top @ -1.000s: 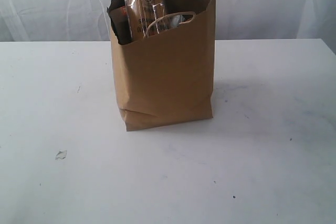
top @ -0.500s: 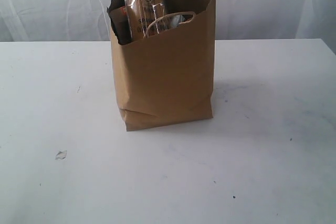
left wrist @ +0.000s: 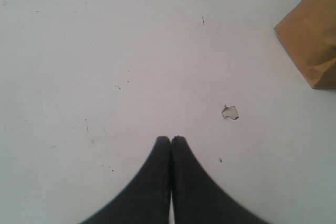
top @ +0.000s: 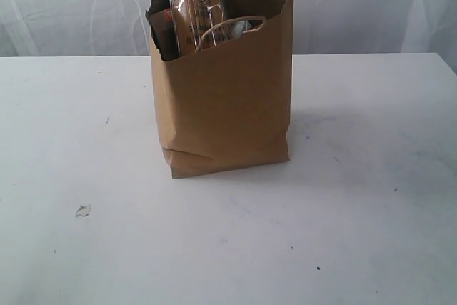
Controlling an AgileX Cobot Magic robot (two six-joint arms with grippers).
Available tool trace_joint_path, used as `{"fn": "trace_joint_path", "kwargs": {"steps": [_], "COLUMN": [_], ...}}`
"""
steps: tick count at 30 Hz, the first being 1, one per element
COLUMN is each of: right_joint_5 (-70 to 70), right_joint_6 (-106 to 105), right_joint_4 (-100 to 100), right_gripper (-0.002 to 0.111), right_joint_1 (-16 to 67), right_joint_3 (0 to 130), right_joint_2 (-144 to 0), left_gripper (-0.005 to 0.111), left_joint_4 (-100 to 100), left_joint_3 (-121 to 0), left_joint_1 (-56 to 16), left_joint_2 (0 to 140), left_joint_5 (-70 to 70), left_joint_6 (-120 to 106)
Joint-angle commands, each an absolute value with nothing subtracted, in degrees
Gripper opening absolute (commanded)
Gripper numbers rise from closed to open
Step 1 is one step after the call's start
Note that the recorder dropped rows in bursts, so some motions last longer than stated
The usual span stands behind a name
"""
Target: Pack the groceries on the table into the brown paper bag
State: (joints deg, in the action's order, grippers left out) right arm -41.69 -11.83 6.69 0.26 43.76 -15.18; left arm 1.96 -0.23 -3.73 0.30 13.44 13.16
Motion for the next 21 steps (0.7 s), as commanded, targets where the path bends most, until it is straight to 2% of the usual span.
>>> {"fn": "trace_joint_path", "kwargs": {"steps": [1, 5, 8, 18, 21], "right_joint_5": [-32.04, -25.18, -25.32, -20.23, -19.26], "right_joint_6": [-4.61, -3.77, 0.00, 2.48, -5.21], "right_joint_4": [-0.93, 1.40, 1.52, 1.85, 1.43], "right_gripper": [0.000, 0.000, 0.000, 0.000, 0.000], "right_joint_1": [-1.80, -8.18, -9.24, -5.01, -5.01], "right_joint_3": [34.58, 20.59, 11.56, 0.00, 0.00], "right_joint_2": [-13.01, -6.83, -0.41, 0.00, 0.00], "left_gripper": [0.000, 0.000, 0.000, 0.000, 0.000], "left_joint_4": [2.12, 2.12, 2.12, 2.12, 2.12], "left_joint_3": [0.00, 0.00, 0.00, 0.00, 0.00], "left_joint_1": [-4.08, -4.08, -4.08, -4.08, -4.08], "left_joint_2": [0.00, 0.00, 0.00, 0.00, 0.00], "left_joint_5": [13.45, 13.45, 13.45, 13.32, 13.39], "left_joint_6": [13.13, 13.13, 13.13, 13.10, 13.10]}}
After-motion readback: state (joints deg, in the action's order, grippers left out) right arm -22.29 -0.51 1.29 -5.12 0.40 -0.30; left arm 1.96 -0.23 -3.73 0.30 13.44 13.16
